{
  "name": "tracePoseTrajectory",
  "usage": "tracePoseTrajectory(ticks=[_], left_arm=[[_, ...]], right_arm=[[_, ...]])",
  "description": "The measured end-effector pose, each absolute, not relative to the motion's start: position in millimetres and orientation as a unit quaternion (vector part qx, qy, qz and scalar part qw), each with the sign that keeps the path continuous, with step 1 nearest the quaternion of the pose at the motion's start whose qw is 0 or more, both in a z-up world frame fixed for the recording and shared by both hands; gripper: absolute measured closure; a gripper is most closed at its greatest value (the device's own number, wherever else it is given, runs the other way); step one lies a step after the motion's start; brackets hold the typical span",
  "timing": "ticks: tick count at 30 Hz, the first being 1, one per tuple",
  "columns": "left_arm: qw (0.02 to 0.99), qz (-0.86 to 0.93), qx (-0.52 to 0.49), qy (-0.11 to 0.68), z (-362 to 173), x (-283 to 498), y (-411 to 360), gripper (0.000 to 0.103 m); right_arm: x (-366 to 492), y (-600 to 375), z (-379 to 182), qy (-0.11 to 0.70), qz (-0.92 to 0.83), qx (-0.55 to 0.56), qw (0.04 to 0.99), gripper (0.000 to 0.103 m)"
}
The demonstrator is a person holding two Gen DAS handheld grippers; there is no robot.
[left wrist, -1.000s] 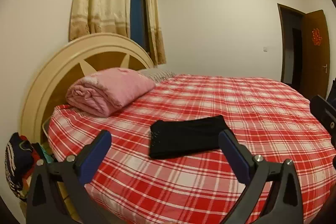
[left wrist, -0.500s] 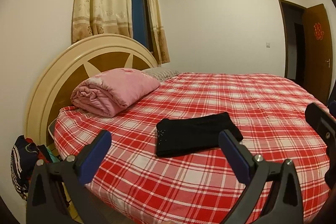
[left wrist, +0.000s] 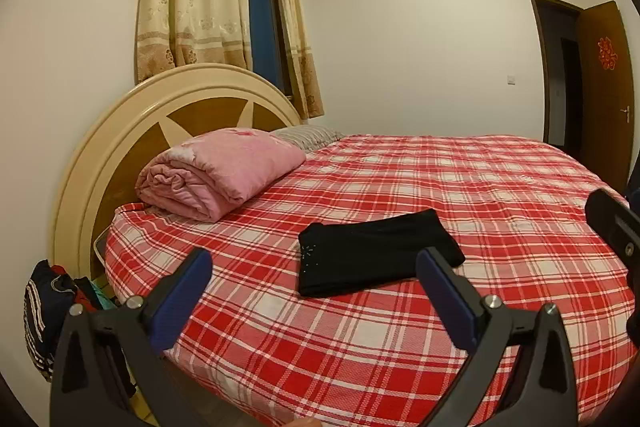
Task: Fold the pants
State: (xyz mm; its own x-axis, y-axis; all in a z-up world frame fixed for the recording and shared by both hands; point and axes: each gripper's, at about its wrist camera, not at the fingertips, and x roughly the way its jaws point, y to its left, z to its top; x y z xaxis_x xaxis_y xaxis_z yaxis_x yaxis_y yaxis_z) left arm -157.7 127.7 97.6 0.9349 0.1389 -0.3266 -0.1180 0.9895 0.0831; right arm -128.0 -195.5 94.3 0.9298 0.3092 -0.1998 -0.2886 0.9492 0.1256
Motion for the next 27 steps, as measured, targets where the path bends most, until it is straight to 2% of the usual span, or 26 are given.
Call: tracePoseTrajectory(ticks=[27], left_arm=[[0.981, 0.078, 0.034, 0.175, 96.3, -154.1, 134.0, 0.000]], right_arm=[[-128.9, -199.9, 92.6, 0.104, 0.147, 0.053, 0.982, 0.015]])
